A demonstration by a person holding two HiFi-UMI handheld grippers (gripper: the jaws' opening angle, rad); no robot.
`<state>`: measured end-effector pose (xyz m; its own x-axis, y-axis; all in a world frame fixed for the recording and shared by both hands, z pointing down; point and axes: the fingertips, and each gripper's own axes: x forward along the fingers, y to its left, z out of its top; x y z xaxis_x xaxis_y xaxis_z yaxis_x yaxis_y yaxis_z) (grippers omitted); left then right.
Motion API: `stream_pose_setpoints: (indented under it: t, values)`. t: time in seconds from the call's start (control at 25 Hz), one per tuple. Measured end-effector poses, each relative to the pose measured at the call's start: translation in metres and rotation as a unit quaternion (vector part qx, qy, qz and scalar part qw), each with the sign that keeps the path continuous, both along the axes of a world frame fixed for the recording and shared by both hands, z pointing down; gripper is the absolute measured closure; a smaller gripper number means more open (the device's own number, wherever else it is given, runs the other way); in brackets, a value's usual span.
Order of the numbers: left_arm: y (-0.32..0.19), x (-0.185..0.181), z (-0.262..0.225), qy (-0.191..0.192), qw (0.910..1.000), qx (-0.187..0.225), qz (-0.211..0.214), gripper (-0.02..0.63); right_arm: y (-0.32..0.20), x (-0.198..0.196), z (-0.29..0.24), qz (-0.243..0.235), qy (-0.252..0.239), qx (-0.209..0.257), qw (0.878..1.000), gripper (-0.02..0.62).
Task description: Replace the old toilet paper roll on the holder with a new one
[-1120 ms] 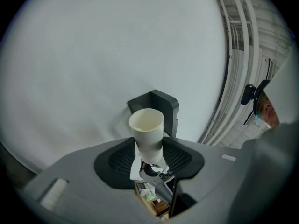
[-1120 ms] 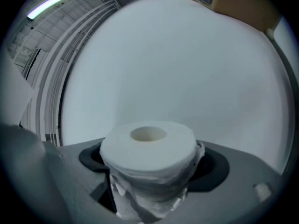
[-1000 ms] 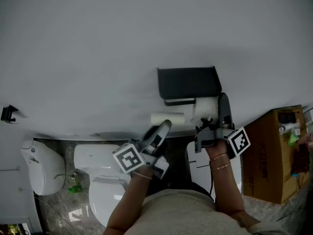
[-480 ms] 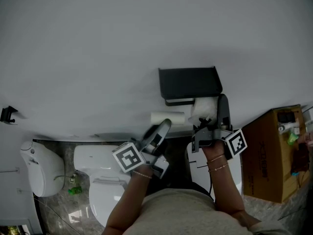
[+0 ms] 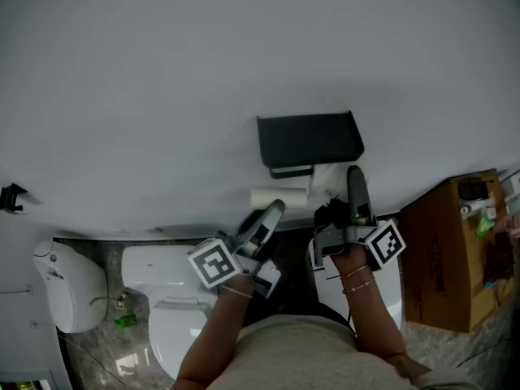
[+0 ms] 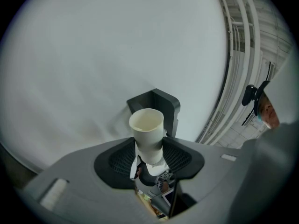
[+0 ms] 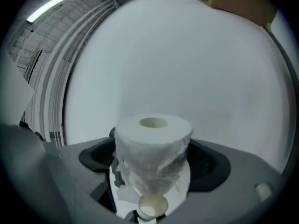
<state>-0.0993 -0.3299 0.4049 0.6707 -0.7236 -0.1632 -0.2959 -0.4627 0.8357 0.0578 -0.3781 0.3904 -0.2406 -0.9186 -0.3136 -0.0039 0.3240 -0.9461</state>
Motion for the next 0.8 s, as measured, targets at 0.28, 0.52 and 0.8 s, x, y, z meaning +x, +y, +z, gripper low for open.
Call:
stream_pose_setpoints:
  t: [0.28, 0.52, 0.8]
  values:
    - [-0.002, -0.003, 0.001, 0.003, 1.0, -0.002, -0.002, 0.419, 0.0, -0.028, -0.001, -0.043, 0.045, 0.002, 0.998, 0.124]
    - [0.002, -0.009, 0.002, 0.007, 0.9999, -0.005, -0.011, 0.419, 0.002, -0.037, 0.0, -0.056, 0.057, 0.003, 0.997, 0.126]
    - [0.005, -0.023, -0.001, -0.005, 0.9995, 0.006, -0.032, 0.419, 0.005, -0.052, 0.0, -0.079, 0.064, 0.003, 0.995, 0.126]
